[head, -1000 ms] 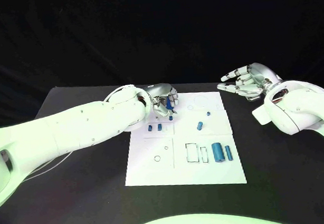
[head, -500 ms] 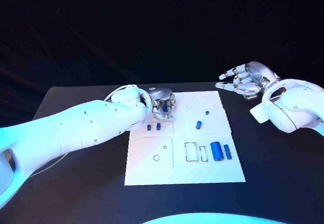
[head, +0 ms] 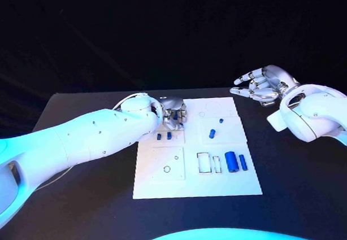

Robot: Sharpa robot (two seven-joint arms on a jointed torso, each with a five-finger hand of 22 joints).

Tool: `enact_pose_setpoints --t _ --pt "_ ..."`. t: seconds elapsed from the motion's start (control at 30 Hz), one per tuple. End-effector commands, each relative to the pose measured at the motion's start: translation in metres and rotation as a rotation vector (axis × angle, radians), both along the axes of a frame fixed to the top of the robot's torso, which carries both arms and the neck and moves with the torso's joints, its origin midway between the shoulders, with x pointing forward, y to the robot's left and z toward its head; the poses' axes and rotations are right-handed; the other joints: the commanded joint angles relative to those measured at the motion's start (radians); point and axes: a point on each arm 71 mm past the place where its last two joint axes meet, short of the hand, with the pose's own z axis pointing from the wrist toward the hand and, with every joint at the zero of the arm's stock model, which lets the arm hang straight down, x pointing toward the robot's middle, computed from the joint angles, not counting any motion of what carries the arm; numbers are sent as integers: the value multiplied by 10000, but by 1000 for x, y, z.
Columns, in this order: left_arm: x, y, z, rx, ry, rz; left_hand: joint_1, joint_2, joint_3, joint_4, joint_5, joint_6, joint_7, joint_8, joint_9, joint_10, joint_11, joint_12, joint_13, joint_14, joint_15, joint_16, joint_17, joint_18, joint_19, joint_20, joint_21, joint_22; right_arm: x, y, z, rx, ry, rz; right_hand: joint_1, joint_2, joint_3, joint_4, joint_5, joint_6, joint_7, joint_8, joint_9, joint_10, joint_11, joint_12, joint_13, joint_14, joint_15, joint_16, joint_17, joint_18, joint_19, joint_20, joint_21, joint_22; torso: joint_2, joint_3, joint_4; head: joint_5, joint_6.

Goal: Assemble the parts on the task board

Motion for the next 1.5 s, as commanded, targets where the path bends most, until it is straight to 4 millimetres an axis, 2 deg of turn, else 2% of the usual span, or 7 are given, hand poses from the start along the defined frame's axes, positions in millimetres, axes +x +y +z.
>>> enact_pose_setpoints --t 0.03,0.37,0.83,1.1,1.5 --pt "0 -2 -2 1 10 -53 132 6 234 -84 22 163 -3 -93 -52 182 1 -97 -66 63 -25 122 31 -206 109 7 165 175 0 1 1 16 -134 102 0 -2 34 -4 53 -62 -39 49 -15 -75 10 -35 -8 400 -59 -50 129 117 88 -35 -62 1246 -1 3 -2 -20 -15" --pt "1 1 -6 15 31 98 179 52 790 -407 22 362 -12 -244 -169 403 -24 -270 -217 113 -55 352 37 -245 168 -28 501 533 0 1 1 14 -115 125 6 4 45 -5 64 -61 -42 55 -16 -51 7 -19 3 406 -62 -47 145 112 100 -37 -45 1257 -9 3 10 -33 -22" --pt "2 1 -10 -126 106 146 -11 132 1046 -572 10 551 -54 -311 -211 674 -83 -341 -285 392 -96 648 323 -339 499 -49 951 1064 0 2 1 13 -96 148 8 11 56 -5 79 -58 -45 64 -16 -13 4 11 25 413 -65 -42 164 110 105 -41 -42 1260 -10 0 6 -35 -38" --pt "1 1 -12 -168 230 134 -179 96 1104 -643 6 678 -133 -368 -223 803 -146 -484 -354 474 -150 736 340 -358 559 -81 1070 1201 0 2 1 12 -94 137 8 11 56 -5 79 -58 -45 64 -16 -13 4 11 25 413 -65 -42 164 110 105 -41 -42 1260 -10 5 6 -40 -45" --pt "1 0 -13 -254 356 151 -290 35 1159 -733 6 591 -87 -537 -273 737 -80 -721 -450 461 -108 751 230 -363 532 -73 1099 1234 0 2 0 9 -79 147 11 19 72 -6 102 -52 -50 78 -17 11 -2 17 20 416 -70 -49 162 109 112 -46 -42 1260 -10 6 8 -40 -66"
